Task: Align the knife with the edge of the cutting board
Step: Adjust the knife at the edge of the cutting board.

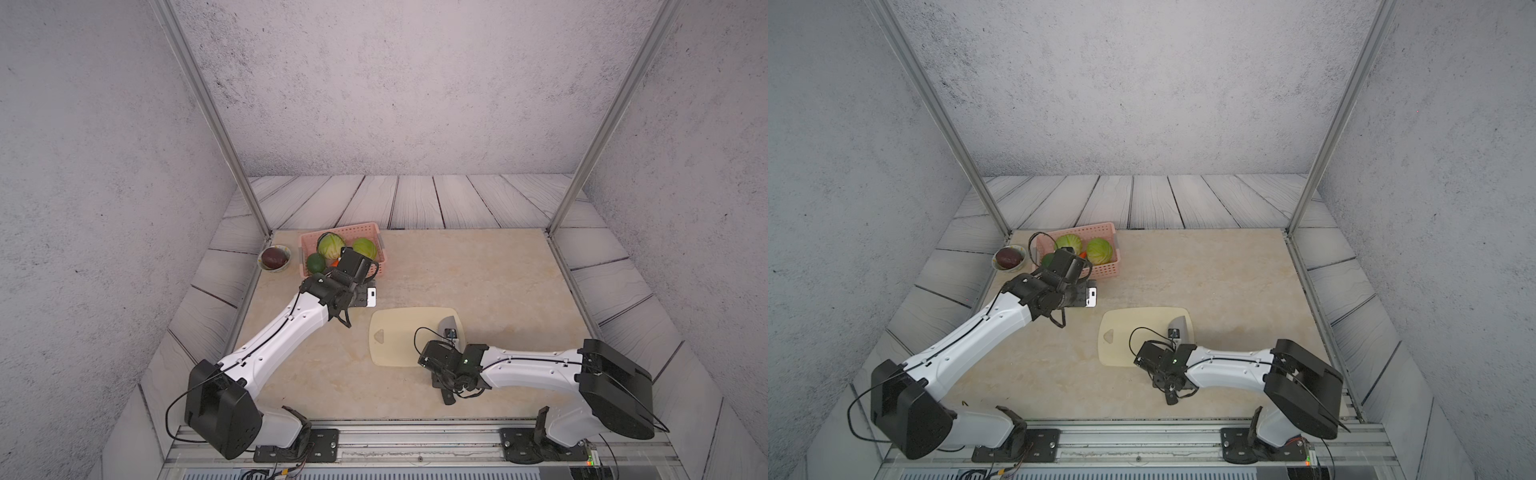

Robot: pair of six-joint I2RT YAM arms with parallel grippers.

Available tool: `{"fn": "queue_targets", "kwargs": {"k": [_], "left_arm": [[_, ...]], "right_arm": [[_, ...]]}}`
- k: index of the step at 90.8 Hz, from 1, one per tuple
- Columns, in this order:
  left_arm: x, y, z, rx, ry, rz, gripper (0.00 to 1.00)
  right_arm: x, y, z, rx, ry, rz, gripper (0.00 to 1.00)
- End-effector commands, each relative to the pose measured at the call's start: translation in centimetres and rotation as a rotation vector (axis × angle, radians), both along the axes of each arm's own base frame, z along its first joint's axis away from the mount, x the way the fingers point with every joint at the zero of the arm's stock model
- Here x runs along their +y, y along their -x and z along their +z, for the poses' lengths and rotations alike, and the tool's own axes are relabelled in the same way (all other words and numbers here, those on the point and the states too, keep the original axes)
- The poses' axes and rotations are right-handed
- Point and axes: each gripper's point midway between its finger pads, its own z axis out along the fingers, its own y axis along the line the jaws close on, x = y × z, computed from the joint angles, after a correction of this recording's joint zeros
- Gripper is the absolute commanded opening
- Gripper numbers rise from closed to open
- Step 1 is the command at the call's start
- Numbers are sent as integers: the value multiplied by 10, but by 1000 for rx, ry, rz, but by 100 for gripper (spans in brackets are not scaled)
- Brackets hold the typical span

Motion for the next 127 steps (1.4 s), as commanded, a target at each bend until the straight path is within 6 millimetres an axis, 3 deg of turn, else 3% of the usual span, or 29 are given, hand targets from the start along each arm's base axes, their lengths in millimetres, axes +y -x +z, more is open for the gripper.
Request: {"fn": "queue_targets", "kwargs": {"k": [1, 25, 66, 91, 127], "left_arm": [[-3, -1, 5, -5, -12, -14, 98], [-5, -2, 4, 0, -12, -22, 98], [-6, -2, 2, 5, -16, -24, 98], [-6, -1, 1, 8, -19, -28, 98], [-5, -1, 3, 2, -30, -28, 98]], "right_arm": [[-1, 2, -4, 21, 10, 8, 46], [-7, 11, -11, 54, 9, 12, 56], [-7, 28, -17, 71, 29, 23, 56], [-14, 27, -16, 51, 52, 17, 44], [-20, 16, -9, -15, 88, 19, 18]]}}
